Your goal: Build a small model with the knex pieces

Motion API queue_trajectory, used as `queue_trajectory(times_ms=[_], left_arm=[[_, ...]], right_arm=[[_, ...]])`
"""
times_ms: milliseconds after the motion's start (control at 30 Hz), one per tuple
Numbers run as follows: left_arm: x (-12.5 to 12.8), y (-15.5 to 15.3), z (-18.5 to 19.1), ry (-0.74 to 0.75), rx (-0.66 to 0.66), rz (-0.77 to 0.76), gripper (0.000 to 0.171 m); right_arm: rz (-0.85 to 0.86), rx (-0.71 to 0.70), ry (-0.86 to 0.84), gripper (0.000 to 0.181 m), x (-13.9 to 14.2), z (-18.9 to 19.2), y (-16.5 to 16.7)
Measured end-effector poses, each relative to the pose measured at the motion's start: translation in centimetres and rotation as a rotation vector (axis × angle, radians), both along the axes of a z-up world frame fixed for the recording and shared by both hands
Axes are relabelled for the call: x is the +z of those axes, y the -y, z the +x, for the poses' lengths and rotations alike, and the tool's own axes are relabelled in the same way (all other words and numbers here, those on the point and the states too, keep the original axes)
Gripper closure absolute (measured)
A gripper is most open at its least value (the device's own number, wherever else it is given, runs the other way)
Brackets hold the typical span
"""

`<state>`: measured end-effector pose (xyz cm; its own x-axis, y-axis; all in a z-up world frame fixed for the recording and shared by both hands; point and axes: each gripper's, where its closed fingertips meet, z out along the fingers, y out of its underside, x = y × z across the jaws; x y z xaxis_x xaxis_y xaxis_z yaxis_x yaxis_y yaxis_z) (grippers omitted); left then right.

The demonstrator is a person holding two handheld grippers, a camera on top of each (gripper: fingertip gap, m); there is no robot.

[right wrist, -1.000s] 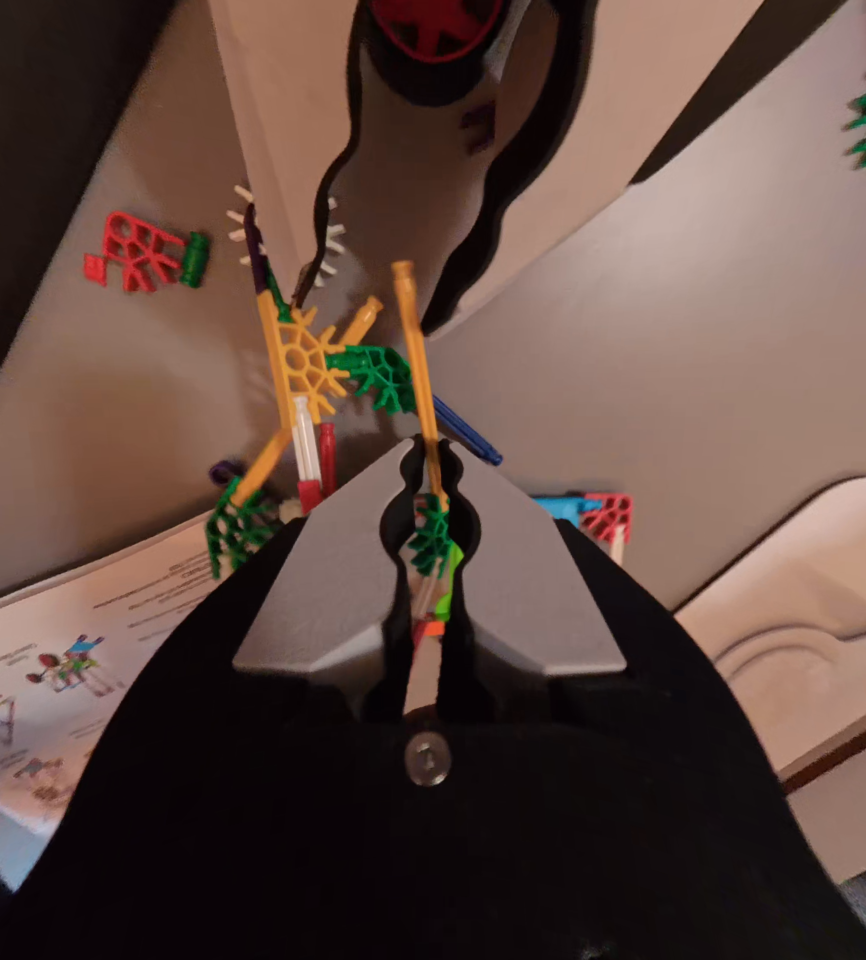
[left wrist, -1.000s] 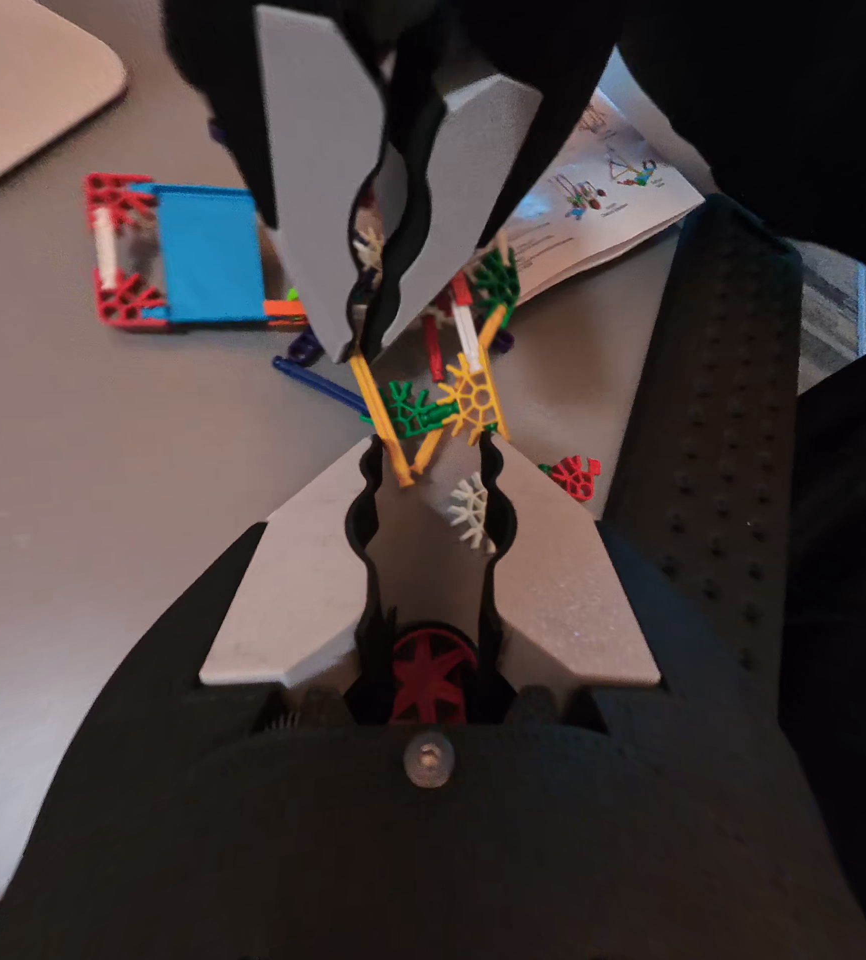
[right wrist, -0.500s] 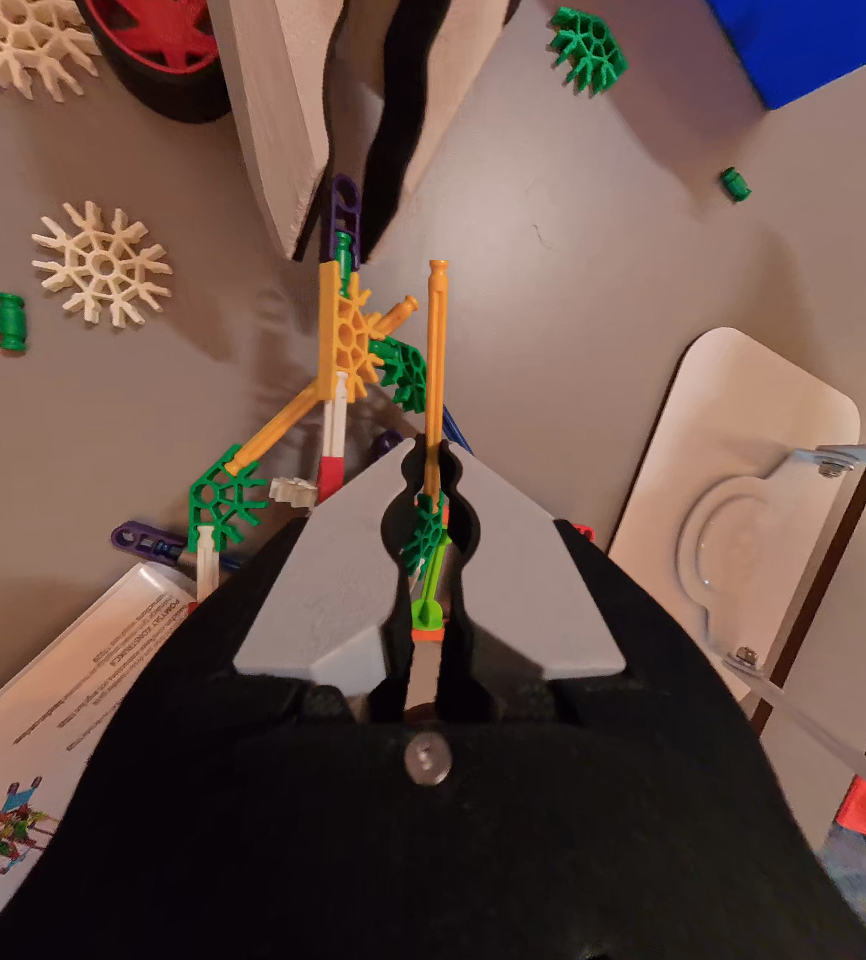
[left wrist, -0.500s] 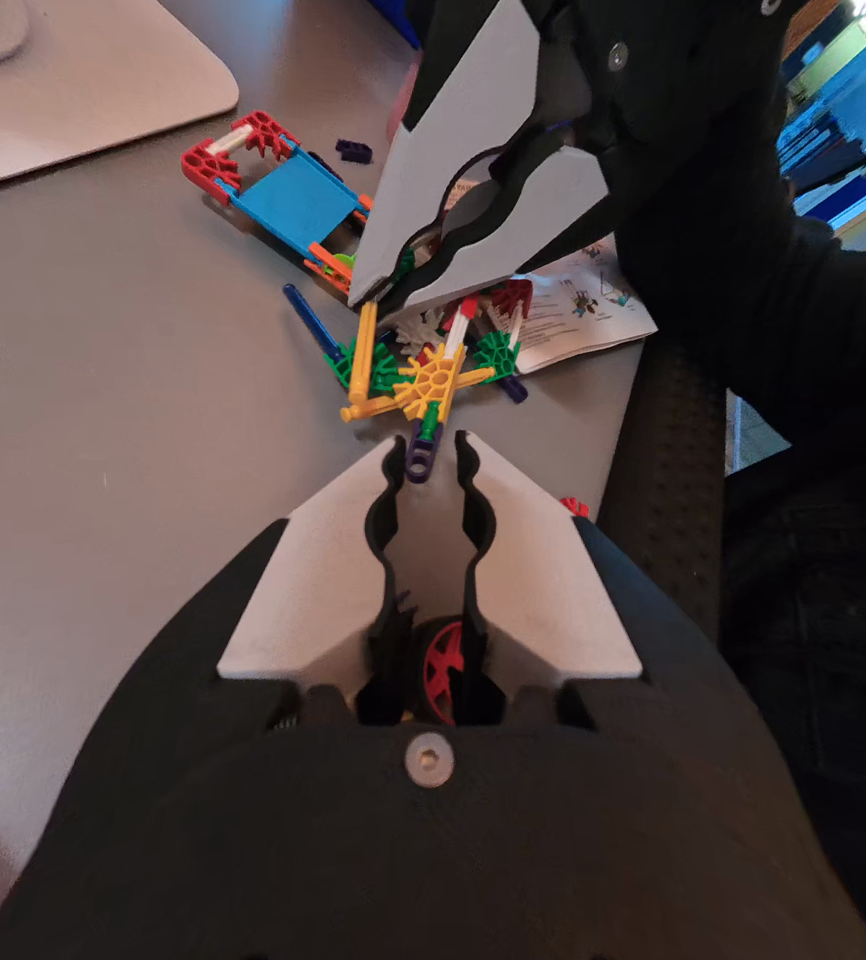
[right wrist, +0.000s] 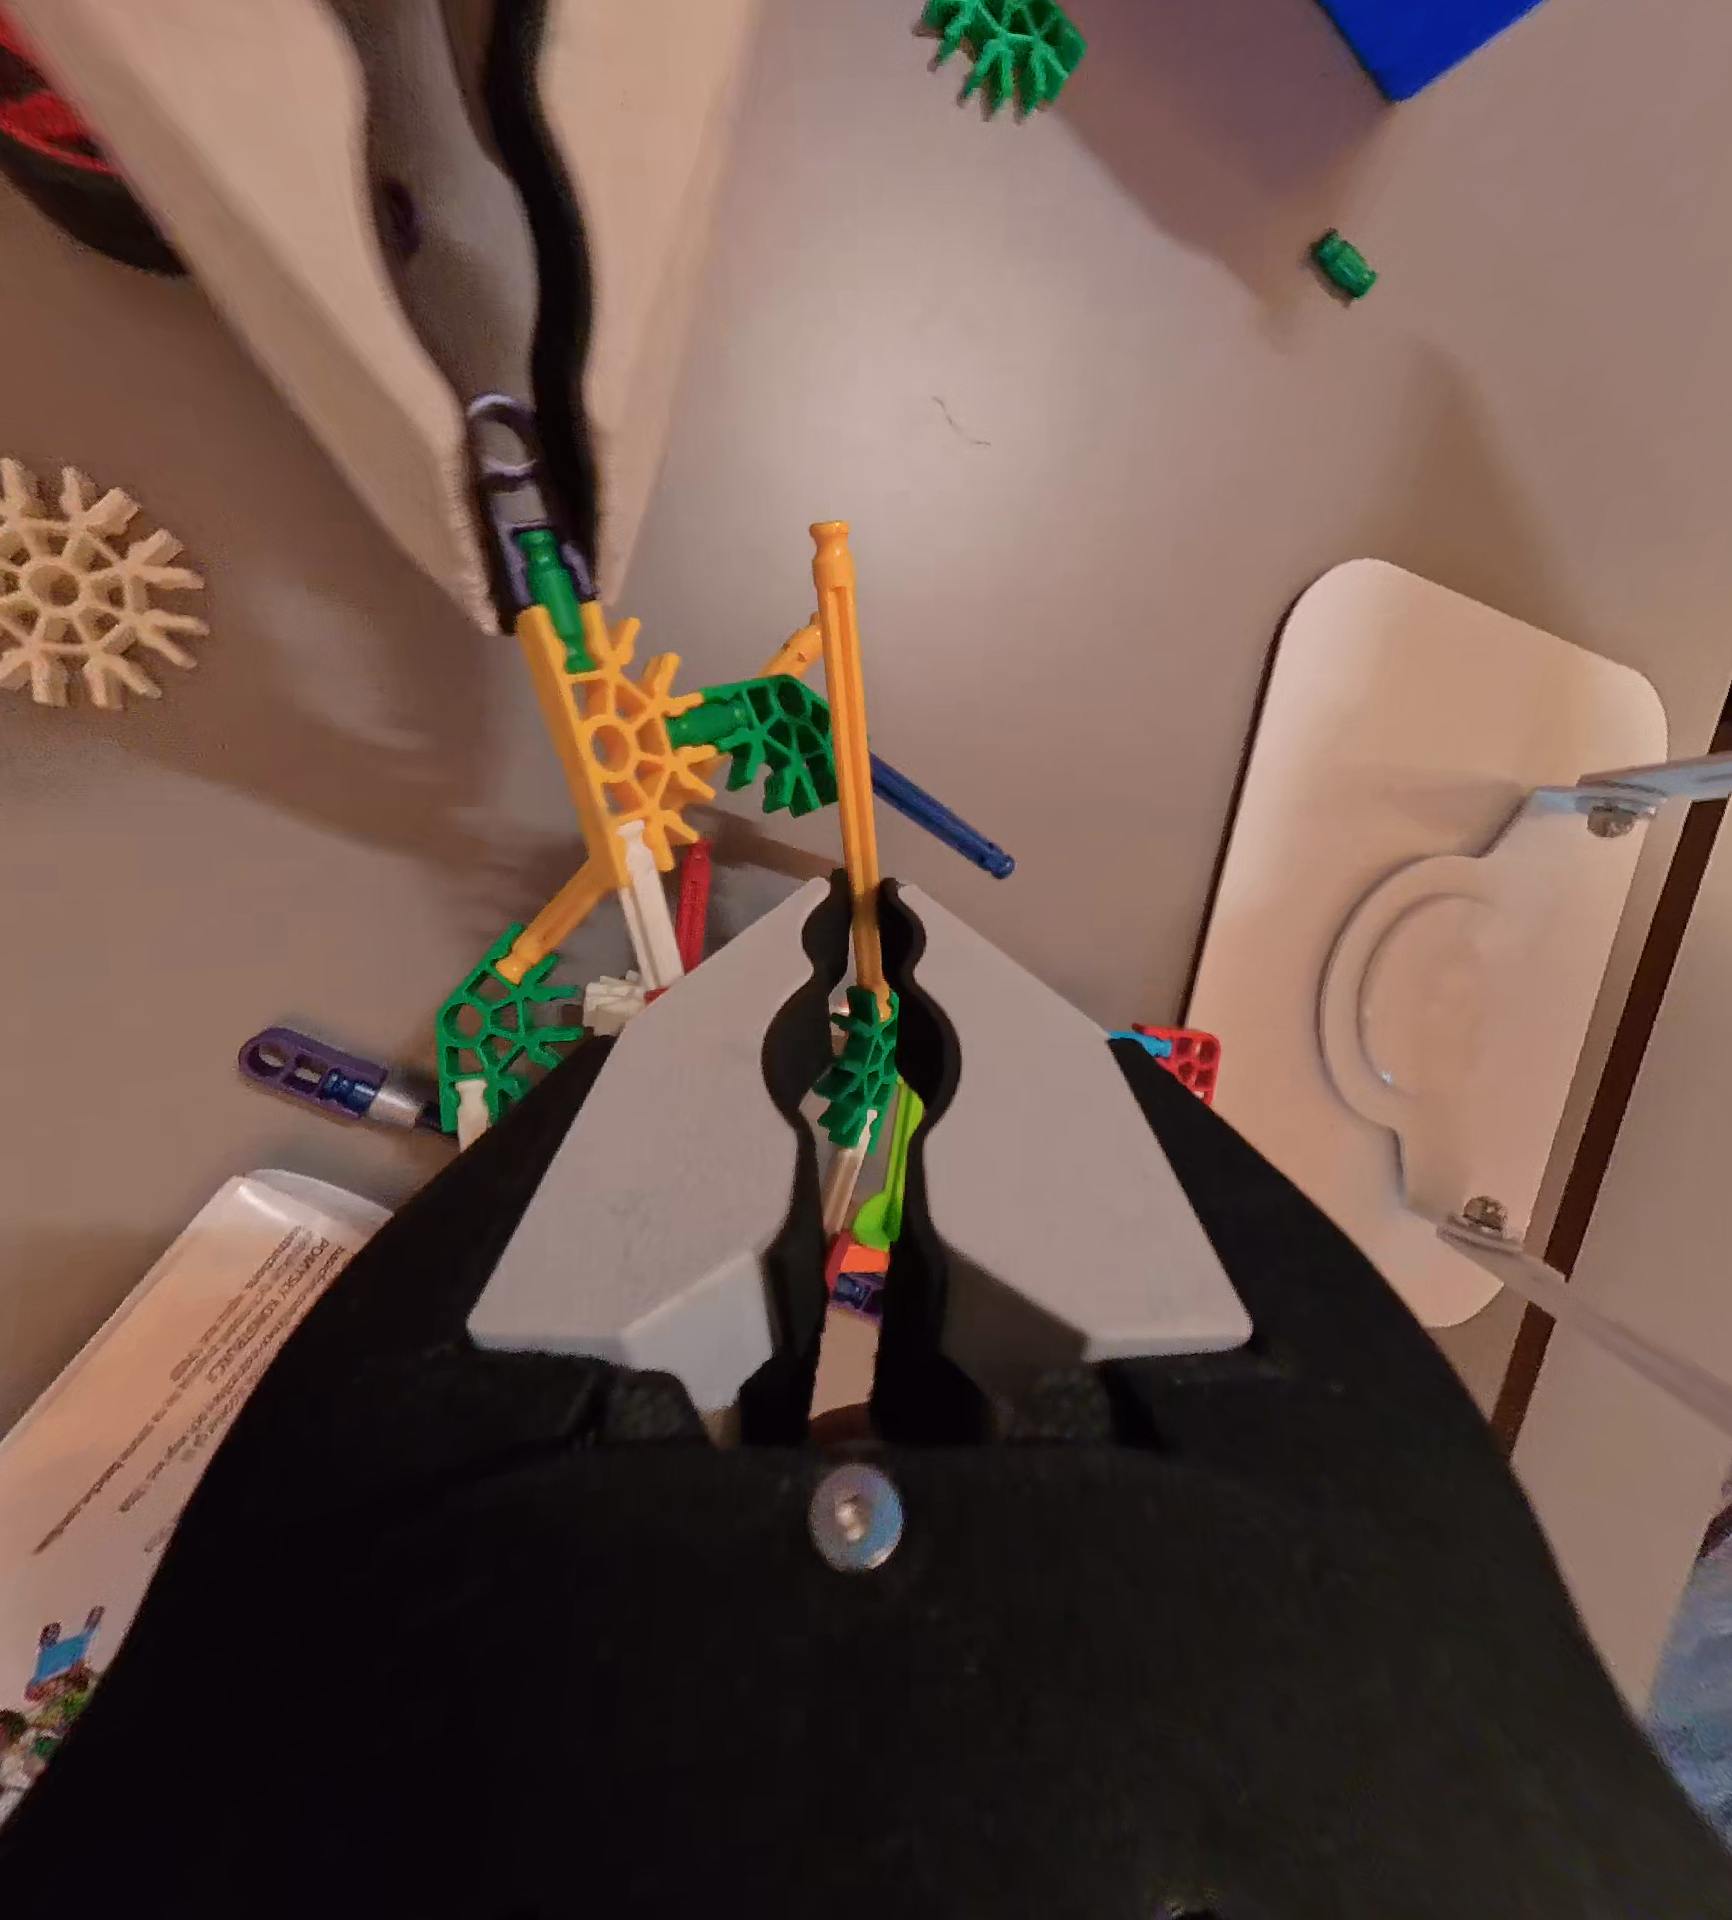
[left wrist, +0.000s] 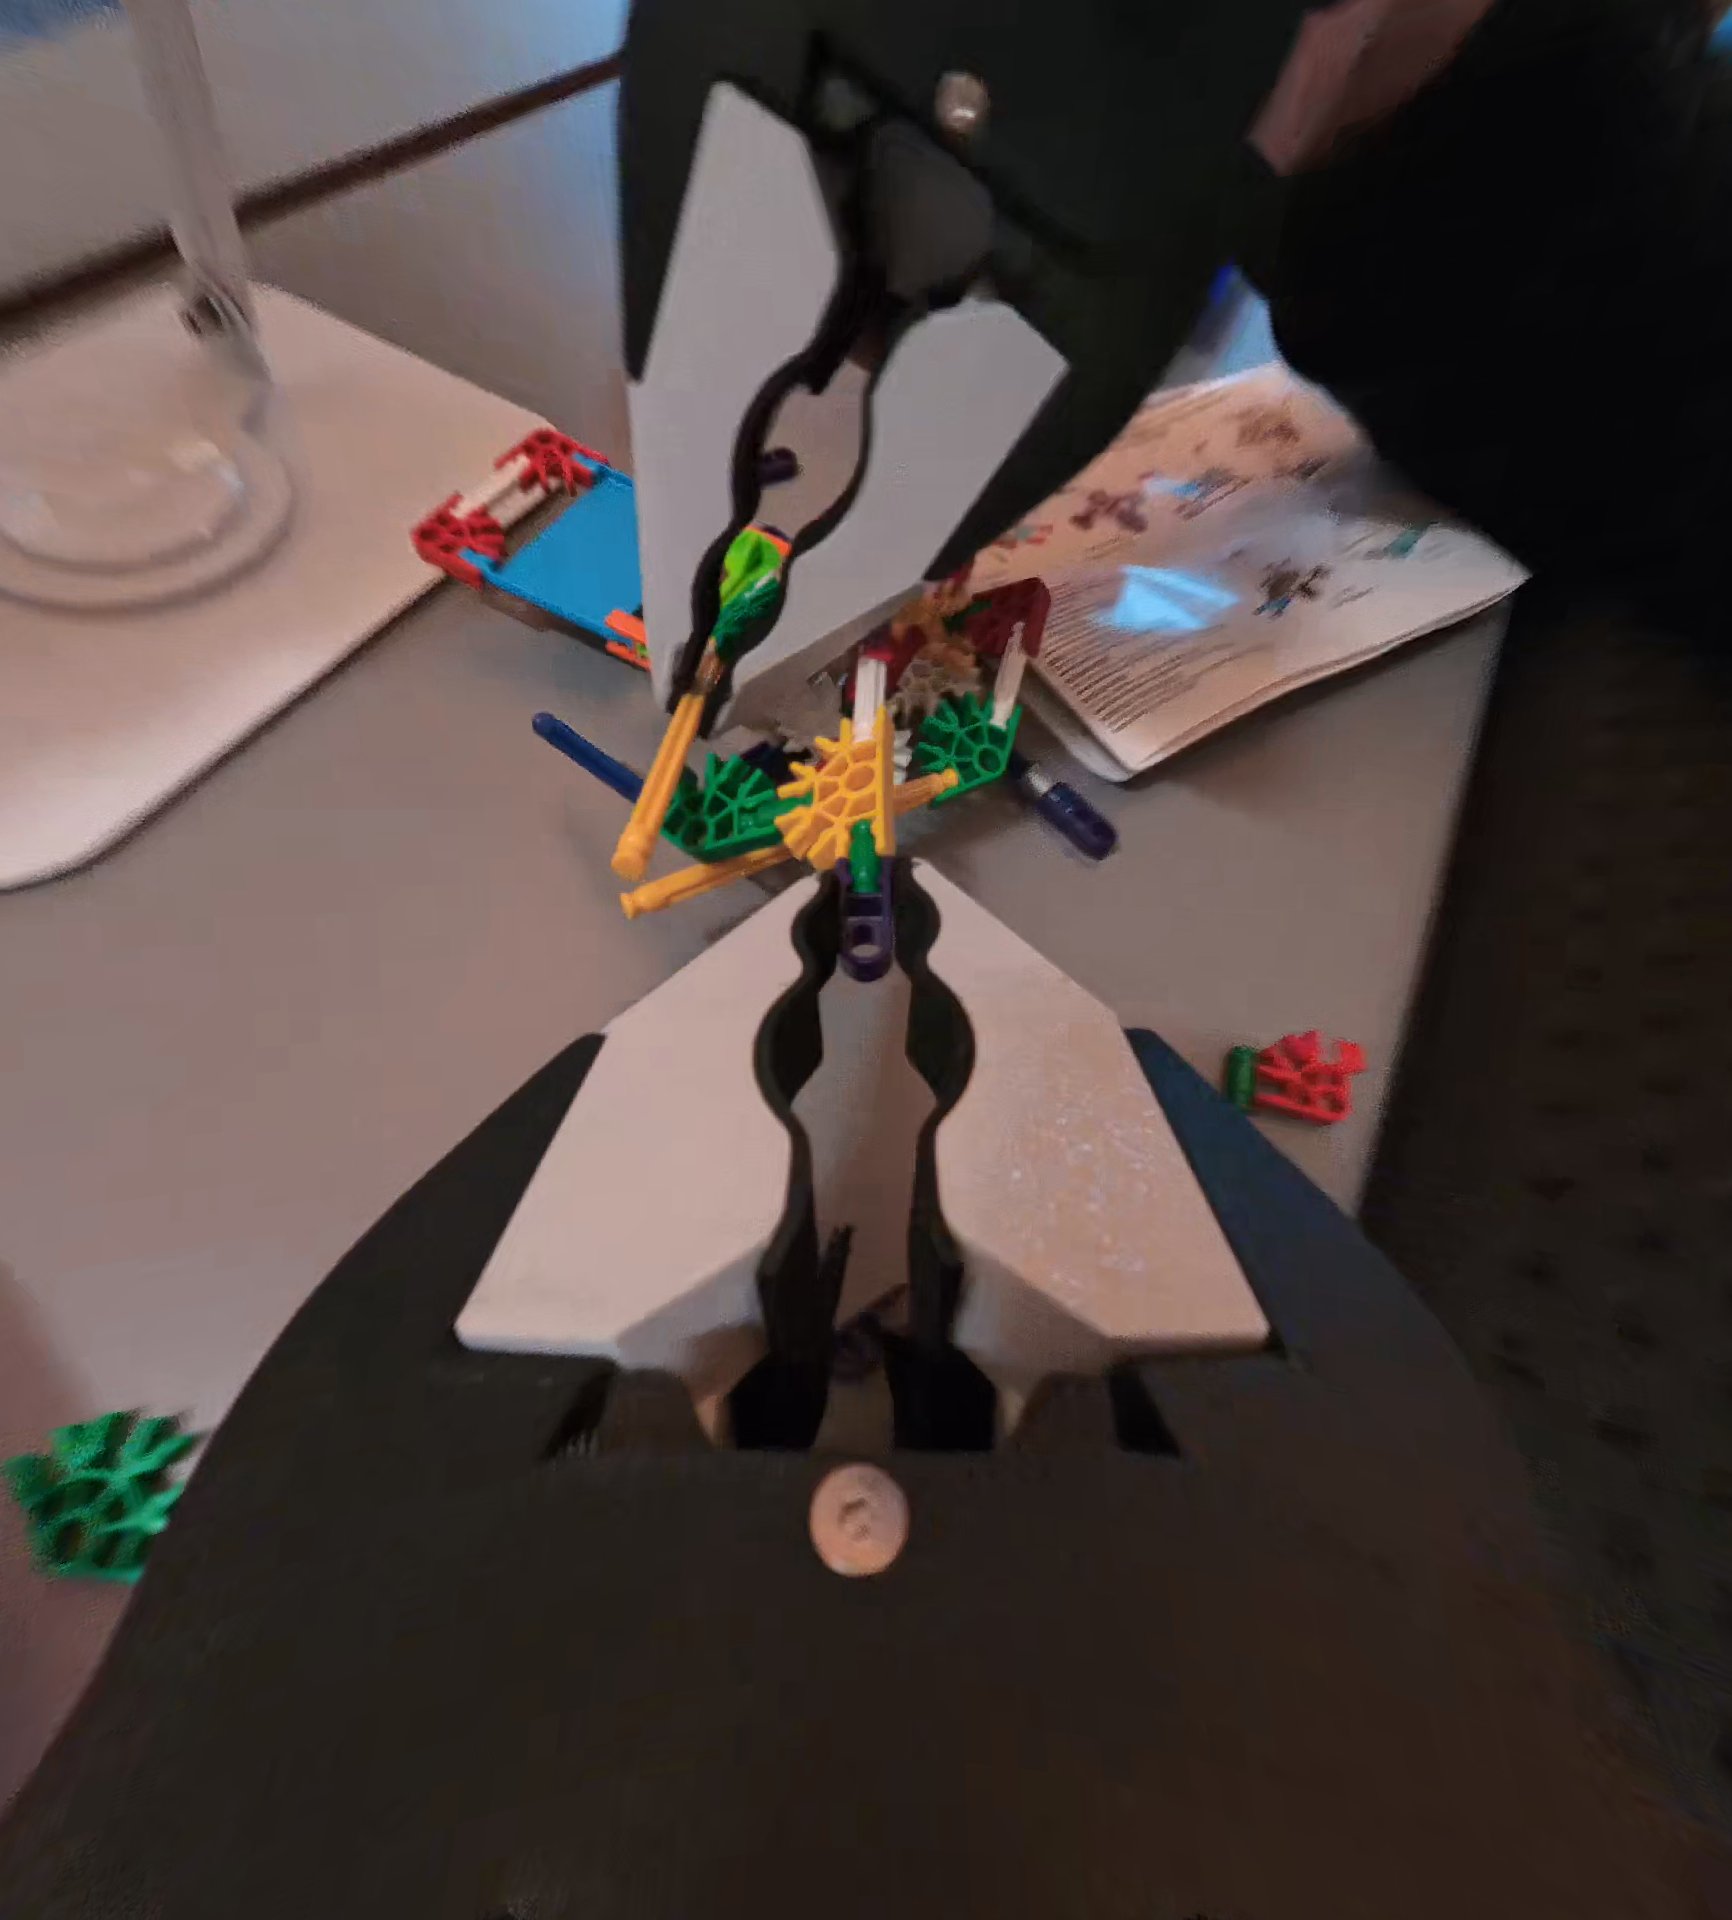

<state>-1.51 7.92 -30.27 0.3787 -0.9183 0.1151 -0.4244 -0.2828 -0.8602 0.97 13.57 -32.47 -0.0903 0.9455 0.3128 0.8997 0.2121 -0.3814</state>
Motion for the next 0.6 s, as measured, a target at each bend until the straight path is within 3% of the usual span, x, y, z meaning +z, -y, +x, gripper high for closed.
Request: queue_trajectory(times_ms=[200, 400, 500, 600], left_arm=[[-0.3, -0.4, 0.4, -0.263, 0.034, 0.404, 0.164], [-0.4, -0.4, 1.0, -0.357, 0.048, 0.567, 0.164], [-0.5, -0.1, 1.2, -0.341, 0.035, 0.546, 0.164], [-0.5, 0.9, 1.7, -0.140, -0.014, 0.208, 0.158]], right_arm=[[-0.030, -0.098, -0.025, 0.179, 0.1, 0.5, -1.3], [-0.034, -0.155, -0.020, 0.179, 0.0, 1.1, -2.2], [-0.034, -0.156, -0.019, 0.179, 0.0, 1.2, -2.2], [-0.033, -0.141, -0.014, 0.179, 0.0, 1.0, -1.9]])
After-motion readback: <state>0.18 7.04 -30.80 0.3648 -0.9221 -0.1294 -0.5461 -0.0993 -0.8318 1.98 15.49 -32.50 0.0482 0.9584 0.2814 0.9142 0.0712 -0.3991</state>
